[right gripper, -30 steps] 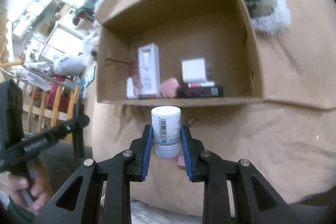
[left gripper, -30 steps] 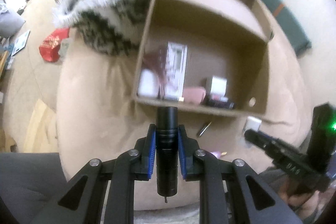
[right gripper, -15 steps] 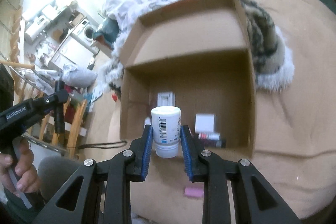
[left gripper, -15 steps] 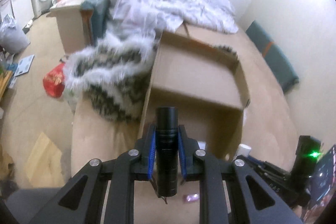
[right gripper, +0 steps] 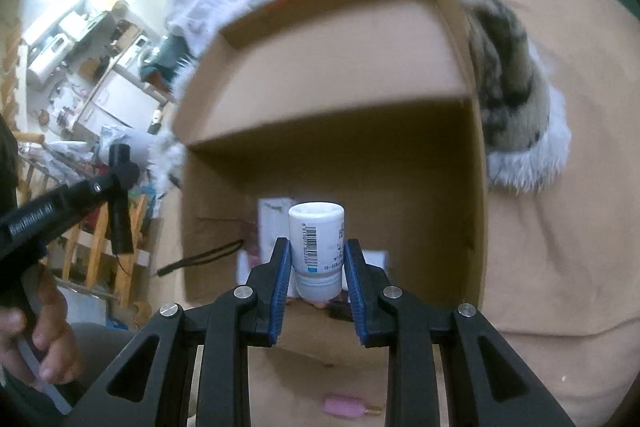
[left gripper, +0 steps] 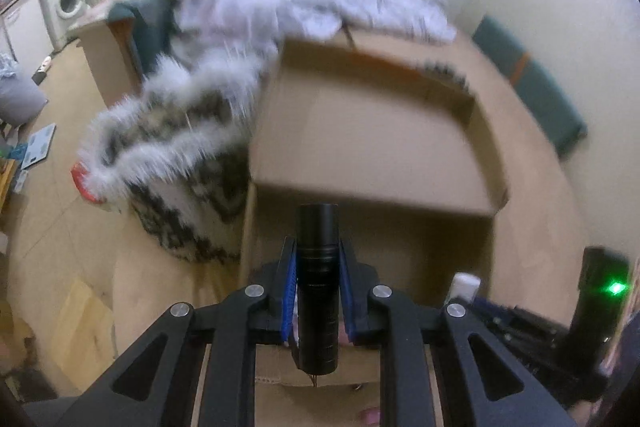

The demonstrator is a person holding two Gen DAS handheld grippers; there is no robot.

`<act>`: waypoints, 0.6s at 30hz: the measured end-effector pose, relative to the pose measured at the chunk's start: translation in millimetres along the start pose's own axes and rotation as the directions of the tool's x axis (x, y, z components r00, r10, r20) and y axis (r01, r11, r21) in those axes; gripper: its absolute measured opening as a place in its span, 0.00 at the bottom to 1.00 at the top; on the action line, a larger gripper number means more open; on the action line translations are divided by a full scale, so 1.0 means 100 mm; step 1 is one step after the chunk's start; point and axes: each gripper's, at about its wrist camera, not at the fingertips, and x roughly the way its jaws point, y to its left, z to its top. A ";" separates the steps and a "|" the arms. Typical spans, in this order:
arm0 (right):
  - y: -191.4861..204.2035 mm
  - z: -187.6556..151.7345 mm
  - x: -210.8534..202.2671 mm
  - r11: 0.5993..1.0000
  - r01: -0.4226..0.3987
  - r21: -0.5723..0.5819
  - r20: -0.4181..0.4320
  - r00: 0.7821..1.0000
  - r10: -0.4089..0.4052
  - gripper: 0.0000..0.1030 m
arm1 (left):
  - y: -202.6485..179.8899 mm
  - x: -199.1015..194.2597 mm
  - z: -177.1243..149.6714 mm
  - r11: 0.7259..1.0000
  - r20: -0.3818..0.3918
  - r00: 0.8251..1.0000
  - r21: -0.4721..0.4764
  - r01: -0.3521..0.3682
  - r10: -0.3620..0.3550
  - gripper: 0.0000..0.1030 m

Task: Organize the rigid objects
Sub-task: 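Lower the roll-on bottle into the box and open the right tool while the left tool releases the black pen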

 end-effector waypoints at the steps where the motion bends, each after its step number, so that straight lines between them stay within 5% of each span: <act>1: -0.05 -0.04 0.07 1.000 0.009 0.005 -0.015 1.000 -0.009 0.28 | 0.00 0.10 -0.04 1.000 -0.022 1.000 0.012 -0.001 0.001 0.17; 4: -0.17 -0.14 0.28 0.999 0.042 0.016 -0.074 0.996 -0.040 0.28 | 0.03 0.38 -0.16 1.000 -0.080 0.997 0.030 -0.002 0.004 0.17; 12: -0.16 -0.16 0.50 0.998 0.060 0.018 -0.113 0.992 -0.057 0.28 | 0.13 0.76 -0.30 0.992 -0.189 0.974 -0.009 0.123 -0.122 0.17; 18: -0.11 -0.13 0.65 0.997 0.083 -0.006 -0.140 0.987 -0.083 0.28 | 0.09 0.86 -0.33 0.996 -0.195 0.978 0.036 0.078 -0.070 0.17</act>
